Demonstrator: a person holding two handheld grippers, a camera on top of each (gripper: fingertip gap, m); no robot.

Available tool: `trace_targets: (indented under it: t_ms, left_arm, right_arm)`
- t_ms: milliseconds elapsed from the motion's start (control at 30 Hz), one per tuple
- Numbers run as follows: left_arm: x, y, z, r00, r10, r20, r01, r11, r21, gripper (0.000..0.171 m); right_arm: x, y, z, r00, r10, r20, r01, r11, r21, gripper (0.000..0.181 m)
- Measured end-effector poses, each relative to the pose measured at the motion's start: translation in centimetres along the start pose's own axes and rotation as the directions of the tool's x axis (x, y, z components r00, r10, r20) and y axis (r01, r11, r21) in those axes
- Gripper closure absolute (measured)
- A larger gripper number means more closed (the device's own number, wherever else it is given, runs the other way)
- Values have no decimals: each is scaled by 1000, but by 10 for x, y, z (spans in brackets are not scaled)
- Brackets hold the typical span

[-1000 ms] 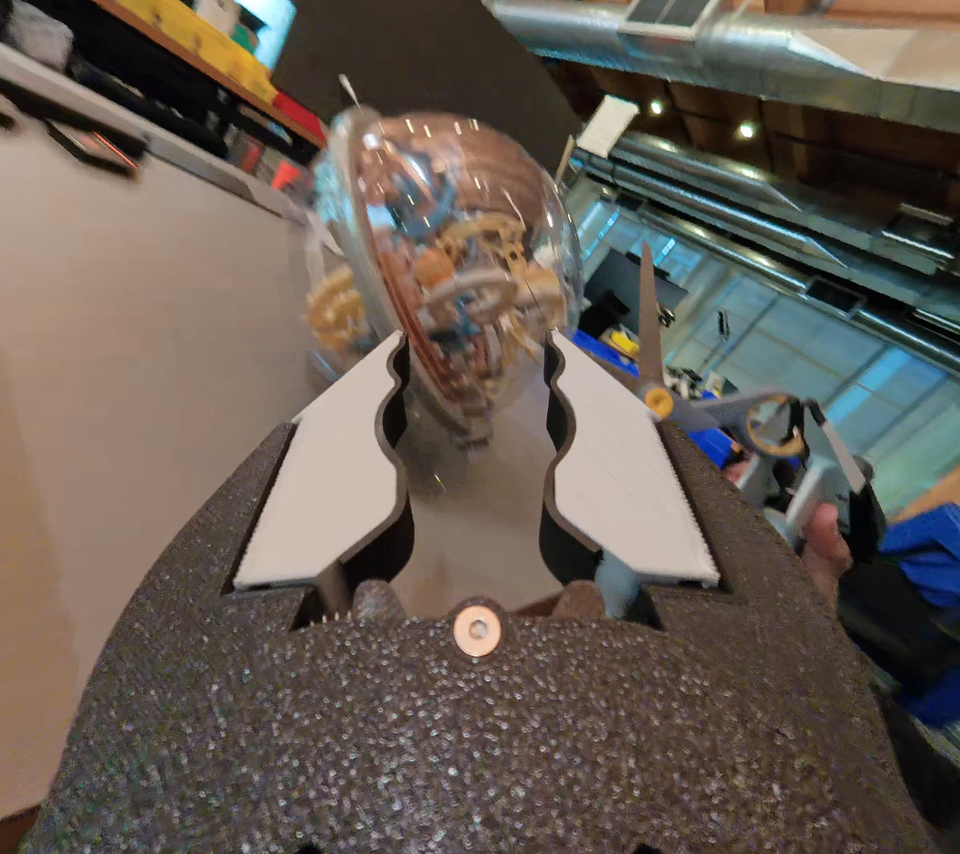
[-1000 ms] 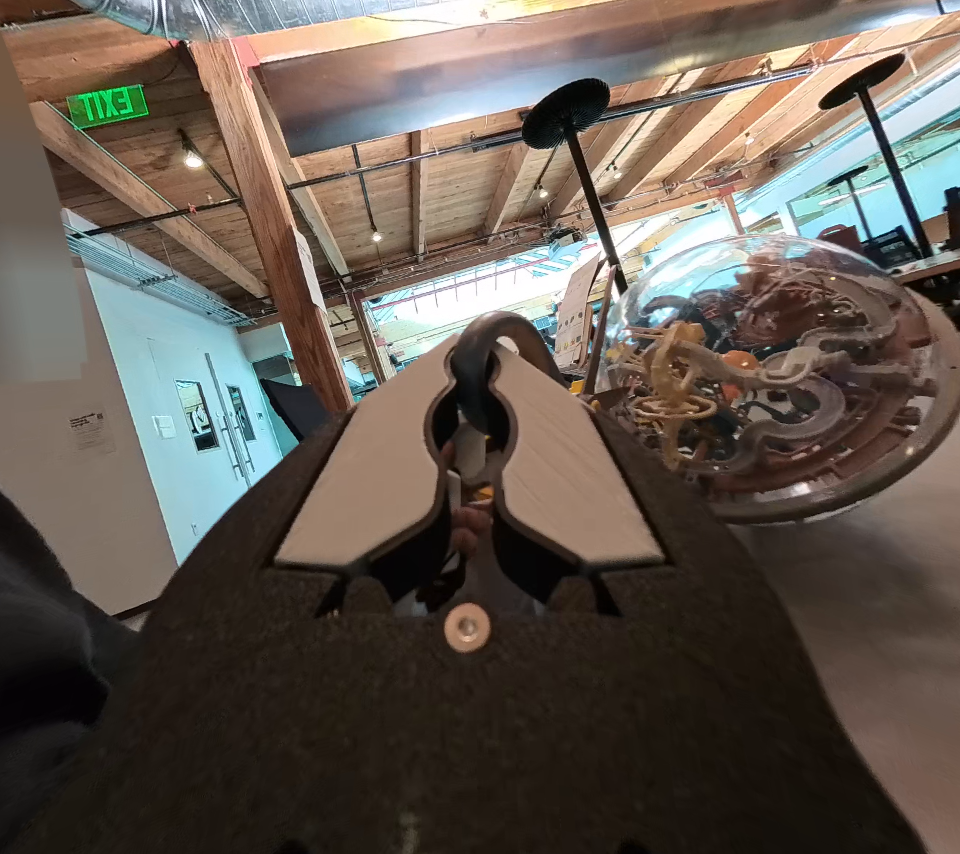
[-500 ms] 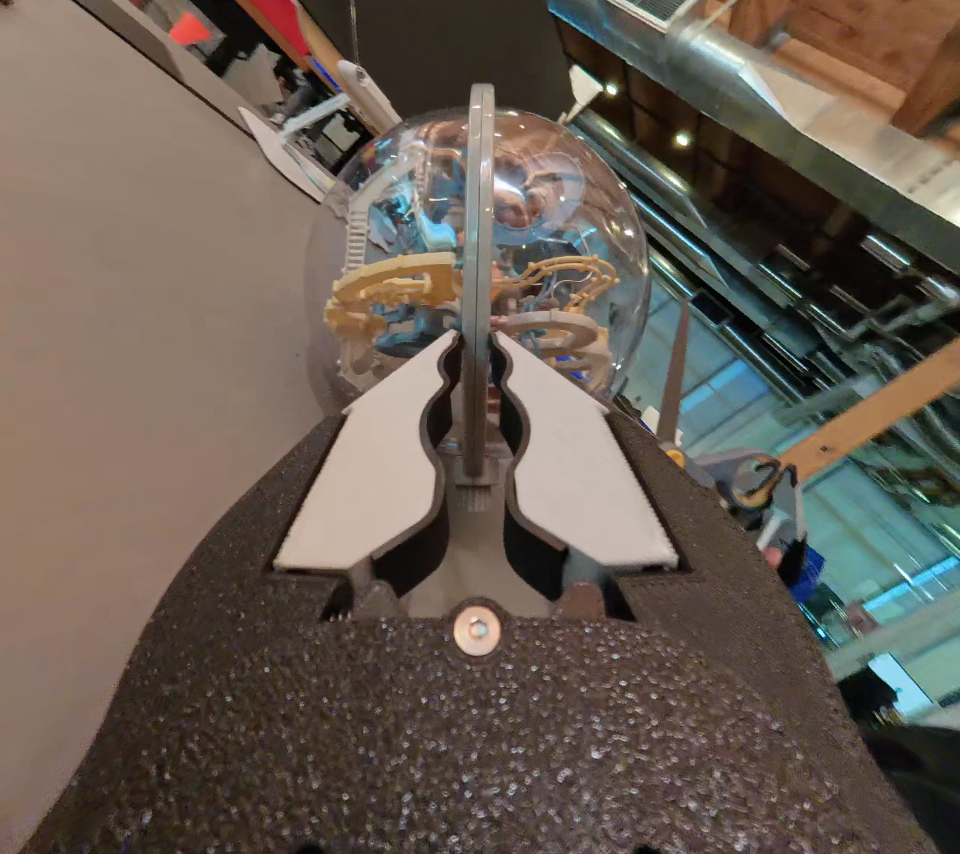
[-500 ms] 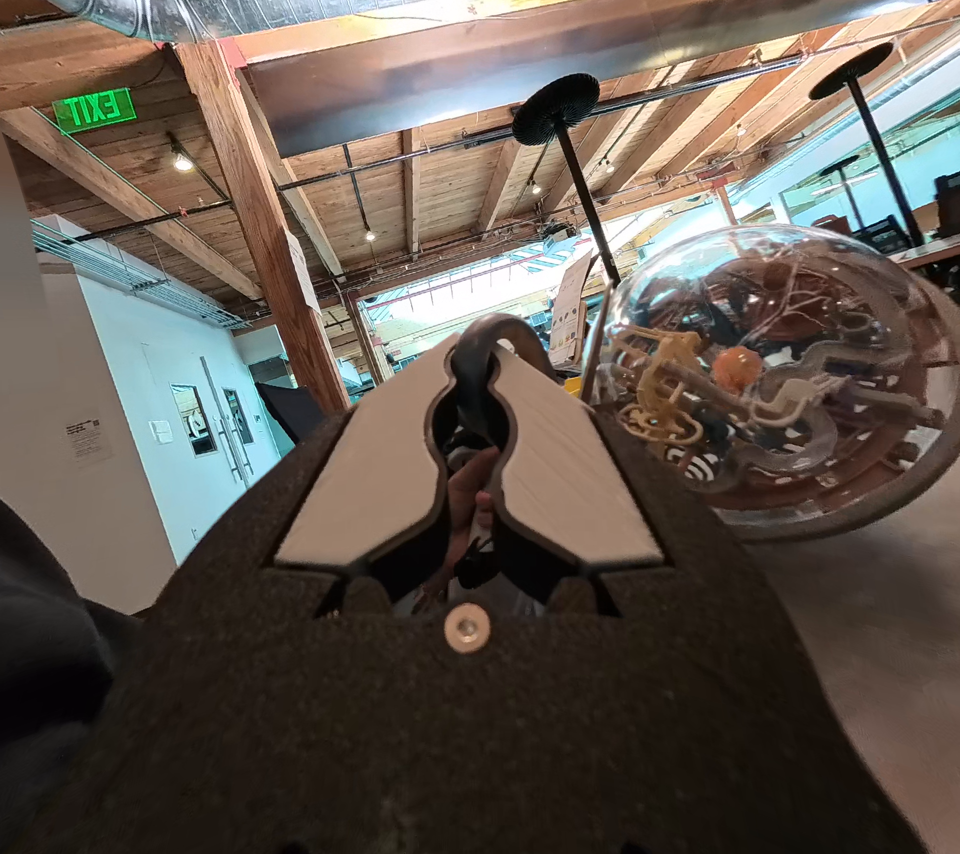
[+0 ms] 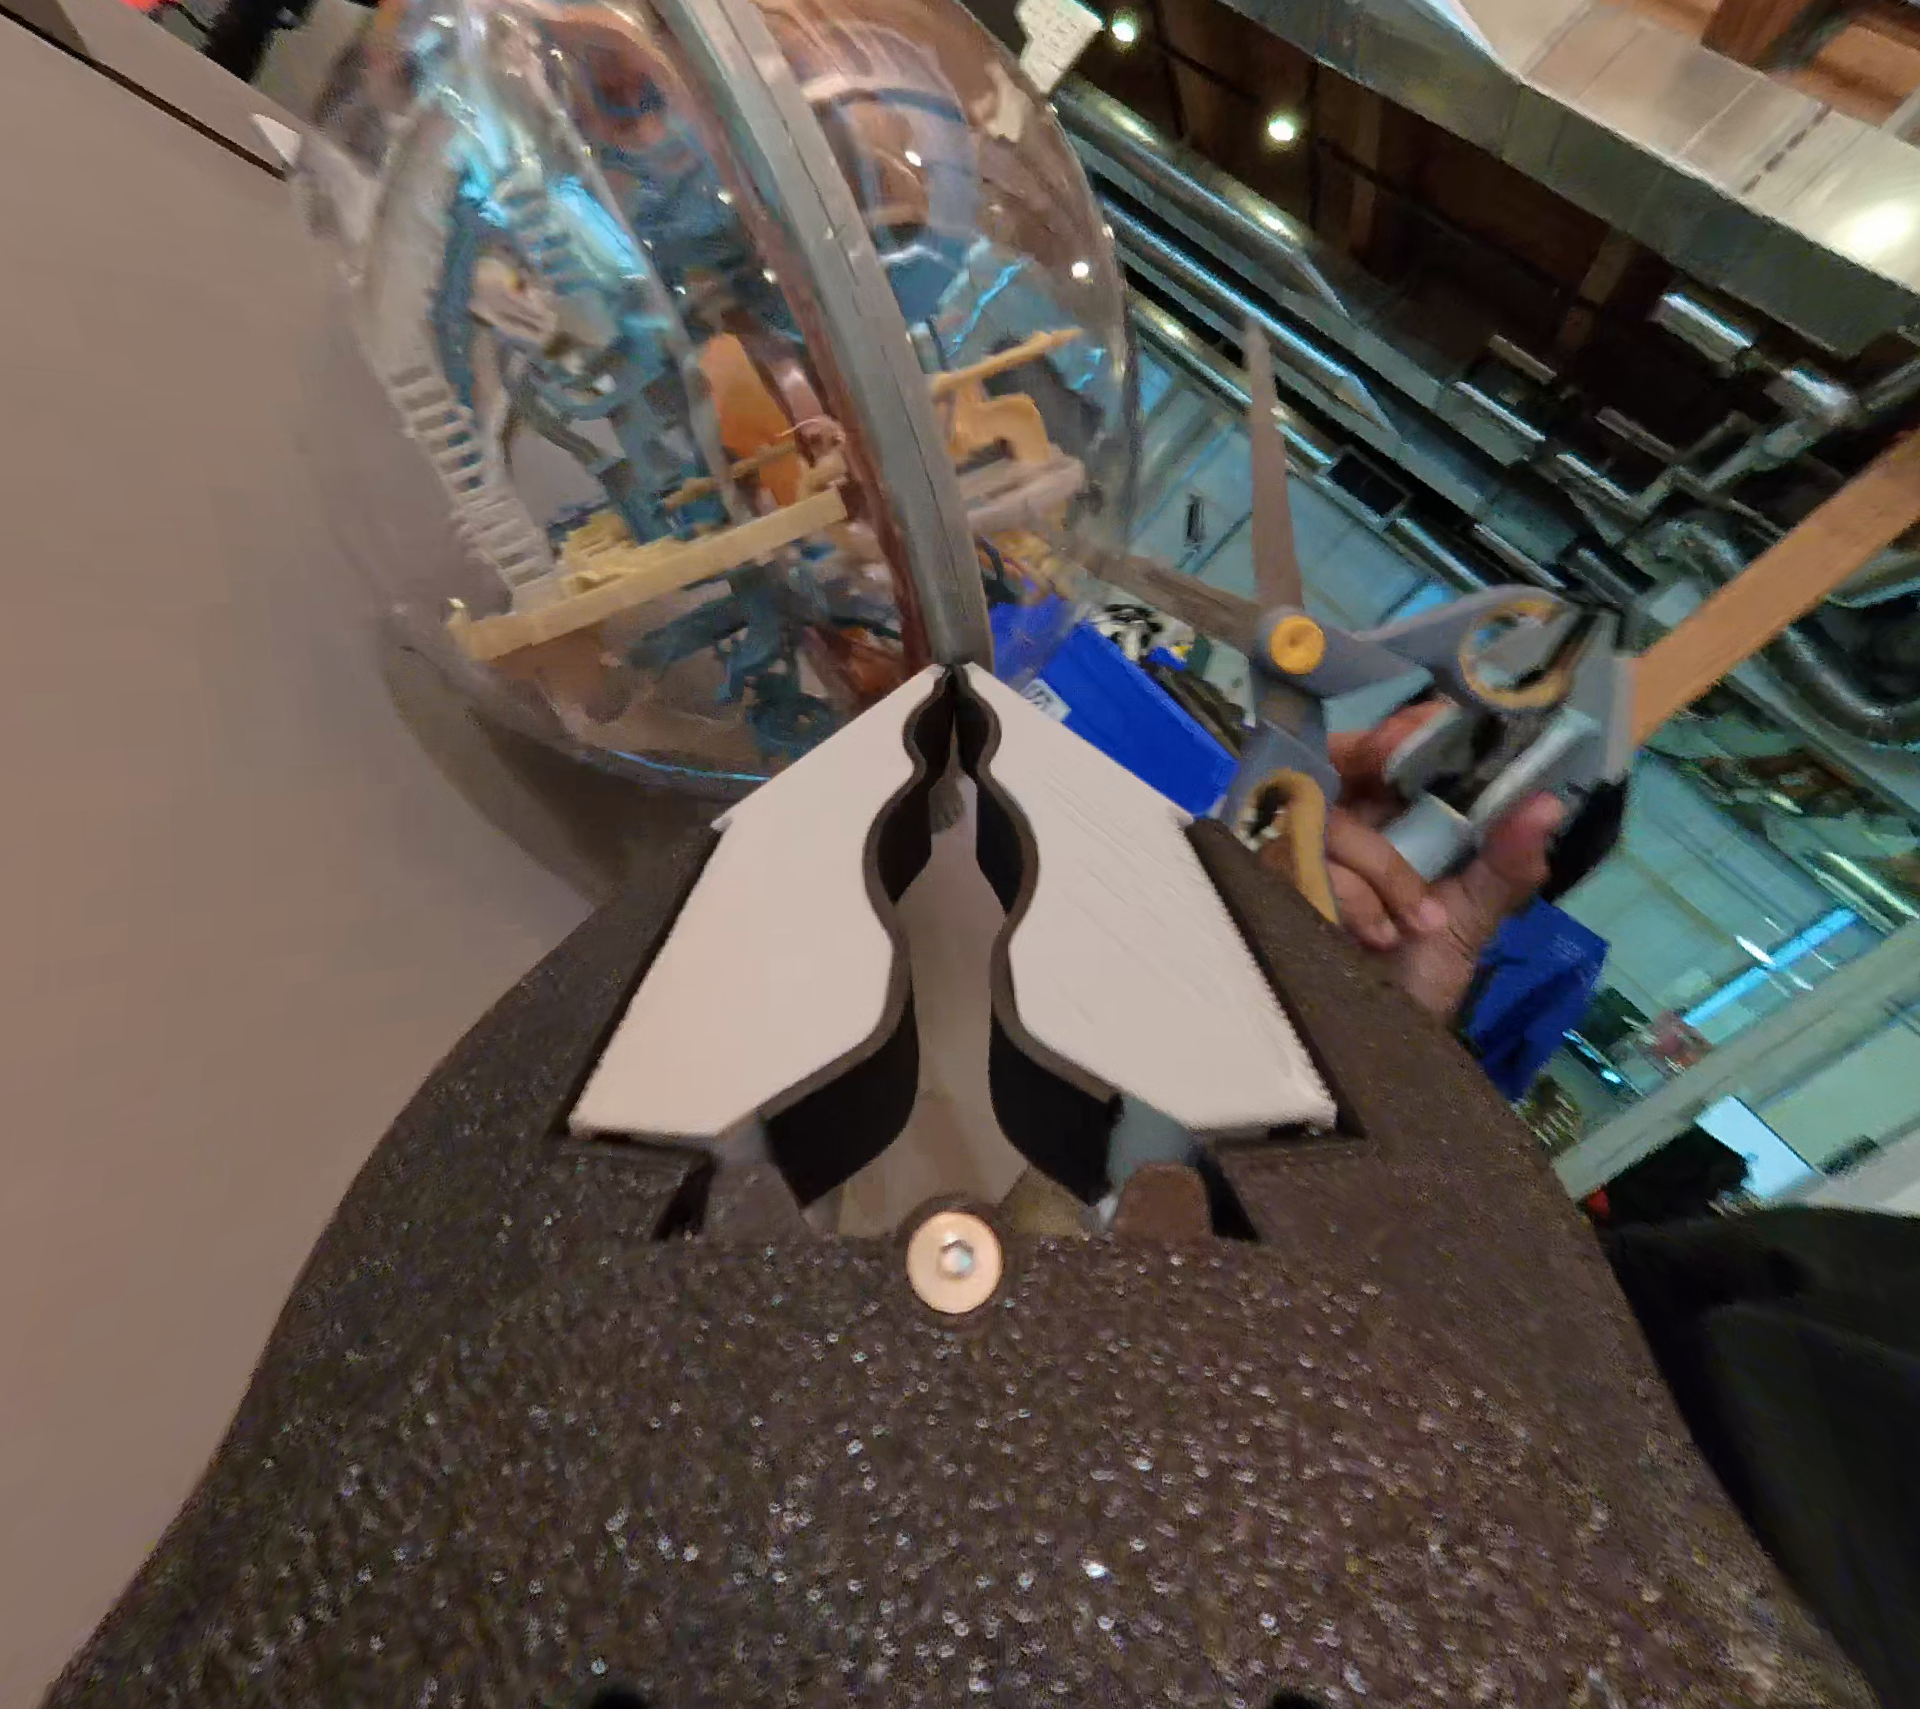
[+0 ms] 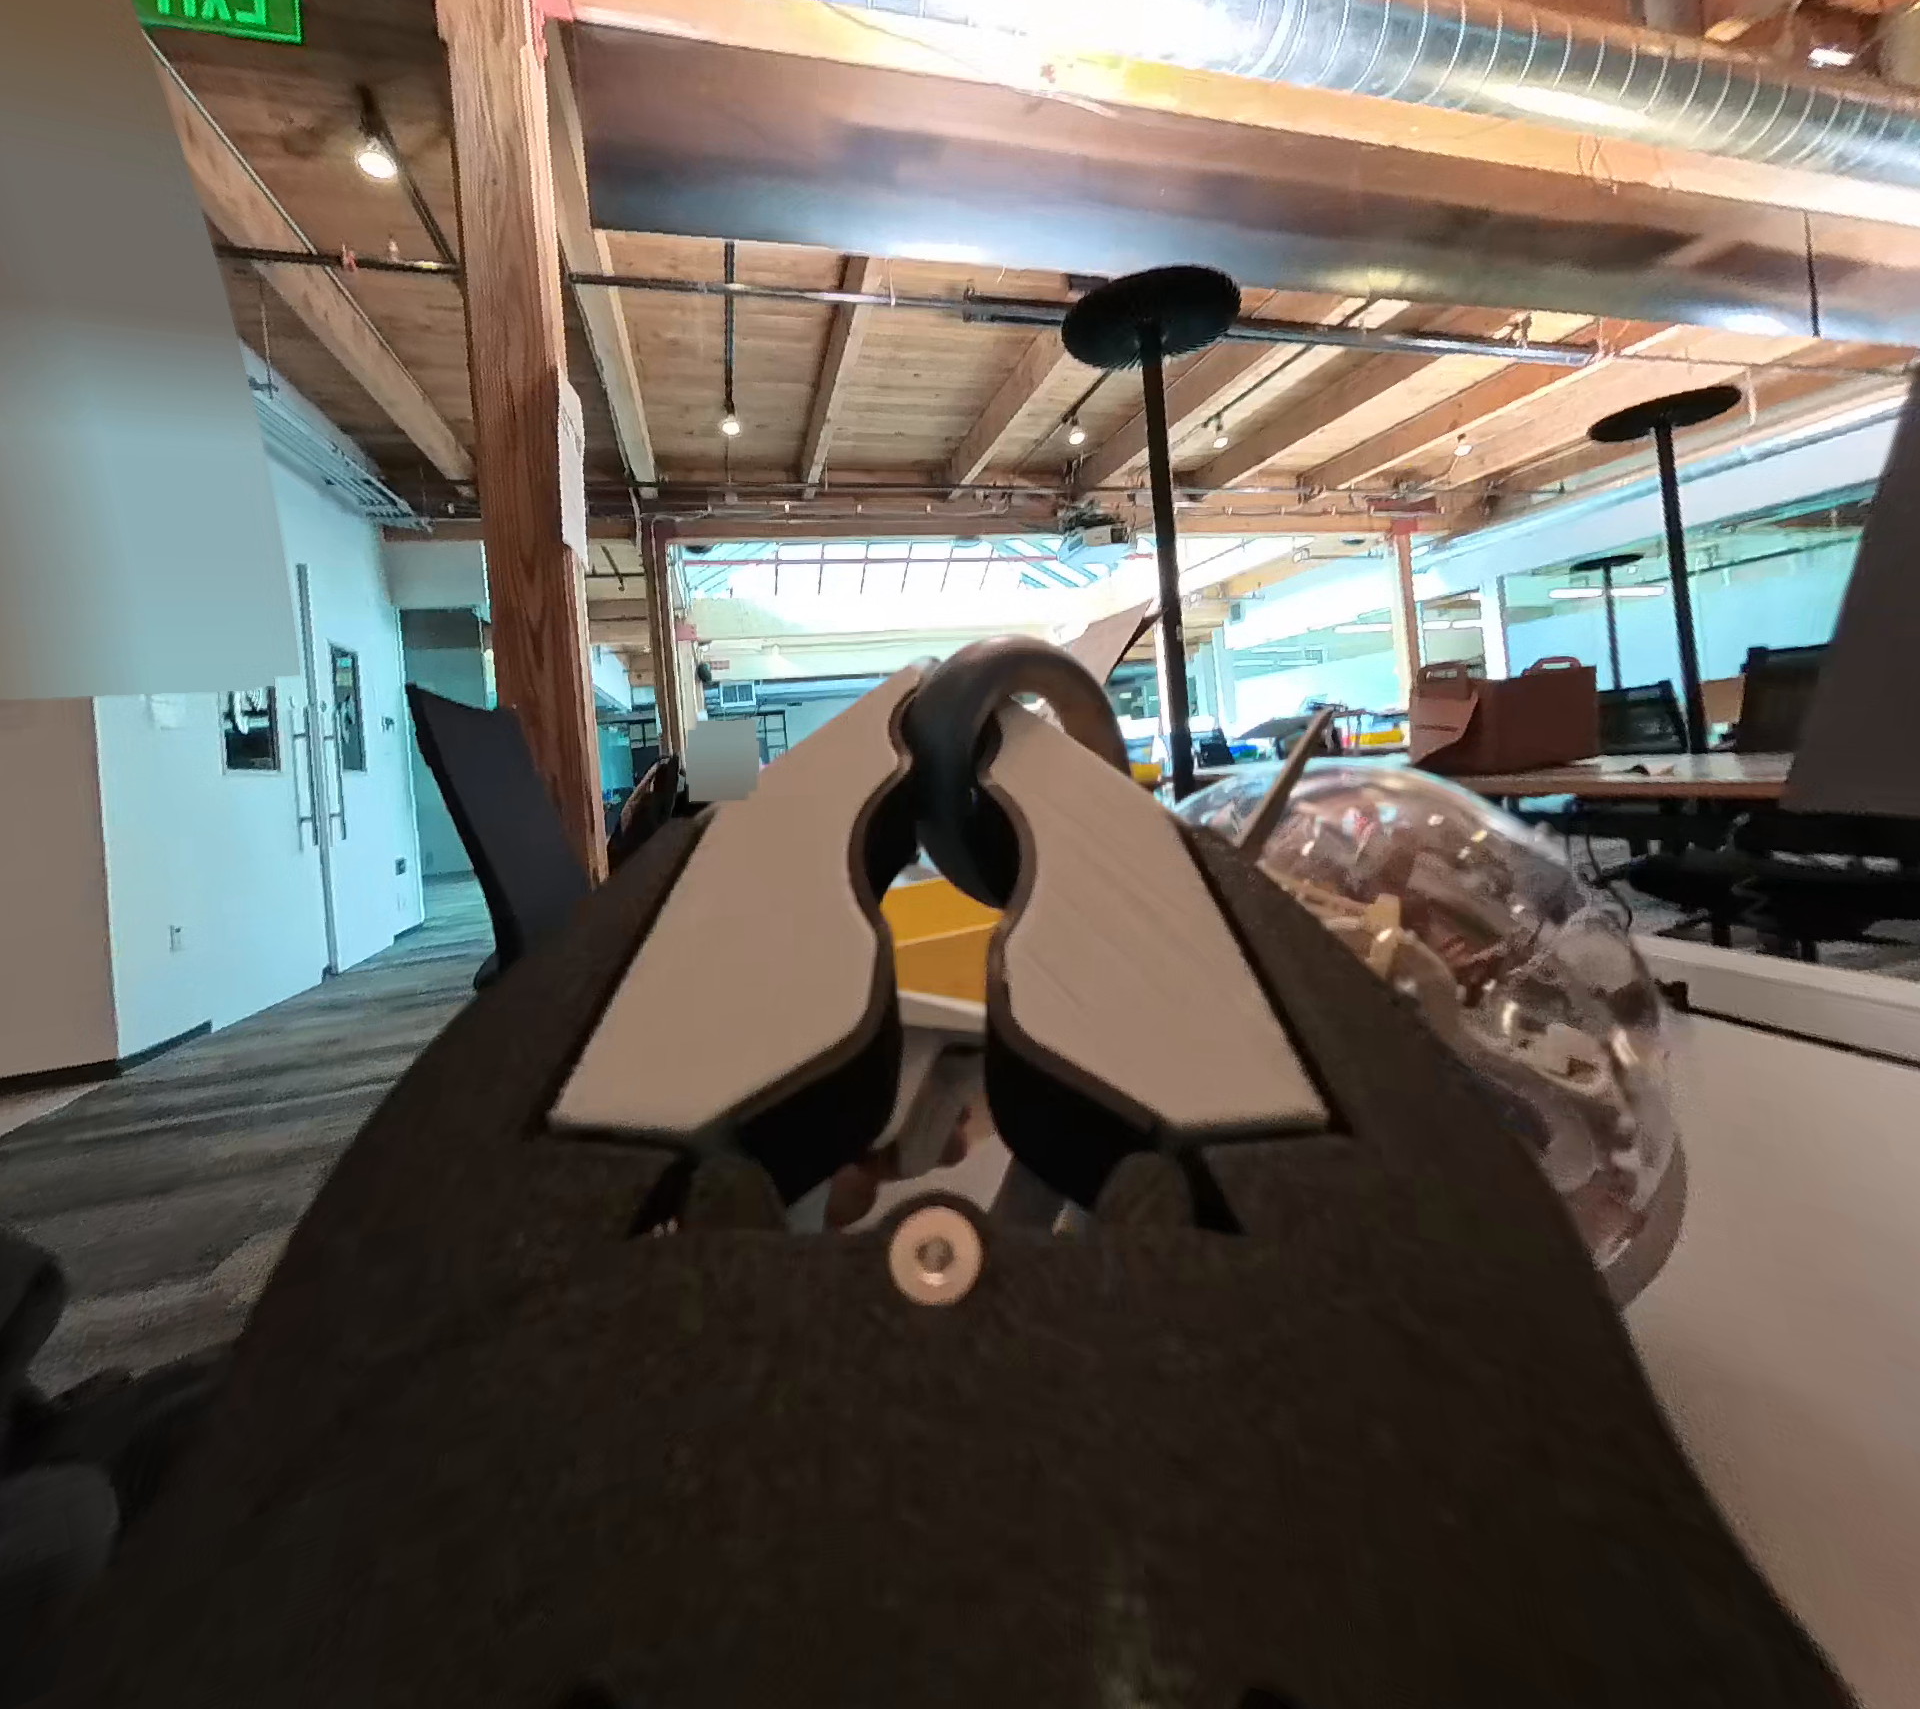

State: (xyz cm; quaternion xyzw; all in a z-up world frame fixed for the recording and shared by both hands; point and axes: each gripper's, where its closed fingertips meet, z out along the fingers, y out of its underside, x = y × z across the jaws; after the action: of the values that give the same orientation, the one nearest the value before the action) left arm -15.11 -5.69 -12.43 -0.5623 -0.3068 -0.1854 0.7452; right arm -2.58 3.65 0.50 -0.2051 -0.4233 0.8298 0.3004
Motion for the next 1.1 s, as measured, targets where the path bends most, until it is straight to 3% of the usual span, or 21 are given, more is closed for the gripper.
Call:
trace_targets:
  t_ms: [100, 300, 400, 533, 667, 767, 1000, 1100]
  left_arm:
    - [23, 3, -3, 990, -69, -126, 70, 998, 6, 171]
    - [20, 8, -2, 999, 48, -4, -48, 999, 10, 171]
    - [21, -15, -11, 992, 112, 52, -117, 987, 114, 171]
    - [20, -73, -23, 932, 251, 262, -311, 925, 217, 164]
    - [24, -120, 0, 836, 415, 360, -487, 863, 136, 158]
    - [13, -136, 34, 780, 511, 360, -553, 833, 17, 150]
    - [-12, -102, 94, 764, 627, 153, -581, 771, -259, 141]
    - [-17, -104, 98, 814, 556, 168, -519, 826, -219, 135]
  right_arm:
    - [12, -14, 3, 1000, 7, 14, -7, 1000, 26, 181]
    - [41, -13, 5, 996, 70, -49, -70, 997, 13, 181]
    - [45, -12, 2, 996, 53, -70, -53, 999, 6, 181]
    - [57, -16, 2, 993, 45, -109, -46, 999, -10, 181]
    - [80, -19, 12, 990, 42, -137, -52, 996, -70, 181]
    - [100, -14, 16, 989, 31, -143, -49, 991, -123, 181]
    - [130, -13, -14, 991, 57, -120, -66, 995, -76, 181]
    - [130, -10, -31, 994, 54, -94, -56, 998, -25, 181]
